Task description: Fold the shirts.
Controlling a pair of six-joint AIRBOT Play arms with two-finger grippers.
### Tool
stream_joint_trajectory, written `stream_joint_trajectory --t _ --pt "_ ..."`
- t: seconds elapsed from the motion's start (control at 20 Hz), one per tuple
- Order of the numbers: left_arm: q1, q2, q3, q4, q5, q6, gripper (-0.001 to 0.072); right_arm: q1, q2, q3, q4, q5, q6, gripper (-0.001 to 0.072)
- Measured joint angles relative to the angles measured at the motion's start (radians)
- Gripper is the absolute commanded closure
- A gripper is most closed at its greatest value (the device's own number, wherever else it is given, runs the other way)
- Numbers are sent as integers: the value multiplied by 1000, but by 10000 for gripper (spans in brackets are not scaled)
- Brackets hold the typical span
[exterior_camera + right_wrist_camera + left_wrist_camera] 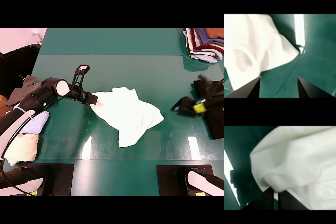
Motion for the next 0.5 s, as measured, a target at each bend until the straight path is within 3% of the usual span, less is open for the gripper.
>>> stream_joint_trajectory --t 0.15,0.2,0.35,0.4,0.5 --pt "0 0 7 3 -4 0 668 40 -84 -95 32 -97 -14 208" --pt "0 0 8 3 -5 0 668 59 -112 -104 43 -129 -16 242" --pt "0 0 10 4 -7 0 676 111 -168 -91 61 -204 -22 541" --pt "0 0 11 4 -8 0 677 126 -180 -79 62 -231 -23 692" --pt "0 1 20 8 -19 0 677 143 -190 -47 64 -262 -35 697"
